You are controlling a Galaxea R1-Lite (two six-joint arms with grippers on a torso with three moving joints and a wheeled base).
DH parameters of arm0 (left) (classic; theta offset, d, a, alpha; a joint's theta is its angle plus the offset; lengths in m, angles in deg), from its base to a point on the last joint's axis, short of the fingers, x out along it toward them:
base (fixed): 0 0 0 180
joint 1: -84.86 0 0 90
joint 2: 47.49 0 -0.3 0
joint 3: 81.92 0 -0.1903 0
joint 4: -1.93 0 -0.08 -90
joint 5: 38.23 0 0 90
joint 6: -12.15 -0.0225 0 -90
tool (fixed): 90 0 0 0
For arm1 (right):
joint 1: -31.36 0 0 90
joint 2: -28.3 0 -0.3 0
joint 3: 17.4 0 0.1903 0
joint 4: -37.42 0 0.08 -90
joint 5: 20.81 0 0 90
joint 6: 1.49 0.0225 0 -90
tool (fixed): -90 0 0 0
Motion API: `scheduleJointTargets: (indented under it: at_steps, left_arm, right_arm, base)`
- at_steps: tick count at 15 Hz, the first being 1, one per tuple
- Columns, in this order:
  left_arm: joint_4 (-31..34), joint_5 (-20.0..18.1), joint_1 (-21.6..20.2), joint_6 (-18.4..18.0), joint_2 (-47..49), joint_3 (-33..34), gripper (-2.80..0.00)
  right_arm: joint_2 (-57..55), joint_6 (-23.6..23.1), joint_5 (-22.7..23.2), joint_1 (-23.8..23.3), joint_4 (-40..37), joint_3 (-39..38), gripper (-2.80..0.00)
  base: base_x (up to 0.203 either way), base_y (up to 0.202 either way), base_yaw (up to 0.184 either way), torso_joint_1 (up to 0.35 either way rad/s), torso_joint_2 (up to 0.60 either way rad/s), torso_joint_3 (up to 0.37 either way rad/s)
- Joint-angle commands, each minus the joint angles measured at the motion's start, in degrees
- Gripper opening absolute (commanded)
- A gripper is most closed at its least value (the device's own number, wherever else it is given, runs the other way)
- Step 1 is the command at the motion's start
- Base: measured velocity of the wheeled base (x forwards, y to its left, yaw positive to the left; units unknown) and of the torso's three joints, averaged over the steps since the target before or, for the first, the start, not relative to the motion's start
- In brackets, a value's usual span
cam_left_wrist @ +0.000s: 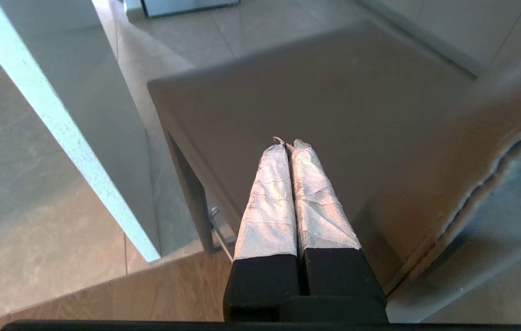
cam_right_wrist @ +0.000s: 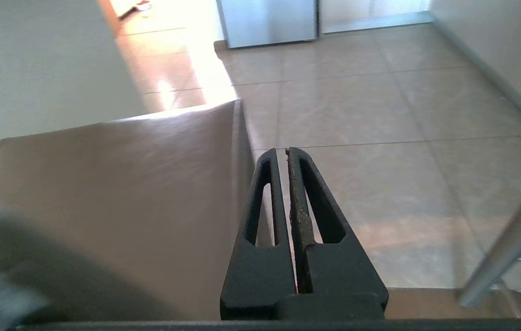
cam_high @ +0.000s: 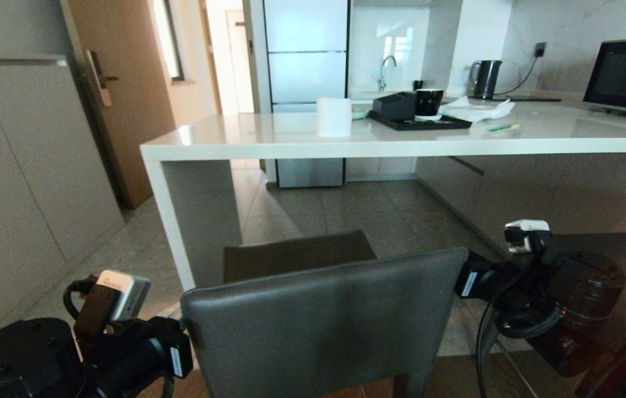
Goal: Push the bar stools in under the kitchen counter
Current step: Push the gray chair back under the dining table
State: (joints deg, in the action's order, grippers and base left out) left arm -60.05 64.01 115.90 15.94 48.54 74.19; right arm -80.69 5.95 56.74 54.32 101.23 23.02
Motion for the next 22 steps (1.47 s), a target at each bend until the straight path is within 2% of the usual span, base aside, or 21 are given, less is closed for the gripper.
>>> scheduleJointTargets:
  at_steps: [1,5,9,11,16,22]
  left_arm:
    - [-0.5,0.1,-0.2,0.0,3.3,-2.5,-2.8]
    - [-0.4,0.2,-1.2,-0.1,9.7,-9.5,-2.8]
    - [-0.4,-0.1,-4.6,-0.2,14.1,-13.2,-2.8]
    - [-0.4,-0.4,-6.4,-0.4,15.3,-14.8,-2.8]
    - [-0.7,-0.5,-8.0,-0.2,13.8,-13.1,-2.8]
    - [-2.3,-0.5,-8.2,0.0,13.5,-12.8,-2.8]
  right_arm:
    - [0.0,0.0,0.1,2.4,0.5,-0.1,-2.8]
    - [-1.0,0.0,0.1,7.4,0.5,-0.6,-2.8]
    - [-2.7,0.1,0.1,7.9,0.5,-0.4,-2.8]
    - [-3.1,0.3,-0.1,7.7,0.5,-0.4,-2.8]
    - [-0.4,0.6,-0.8,3.6,0.5,-1.2,-2.8]
    - [0.2,0.5,-0.9,1.2,0.5,-1.3,-2.8]
  base:
    - [0.0,0.0,0.0,0.0,0.0,0.0]
    - [0.0,0.0,0.0,0.0,0.0,0.0]
    - [0.0,0.0,0.0,0.0,0.0,0.0]
    - [0.0,0.0,0.0,0.0,0.0,0.0]
    - [0.0,0.0,0.0,0.0,0.0,0.0]
    - [0.0,0.0,0.0,0.0,0.0,0.0]
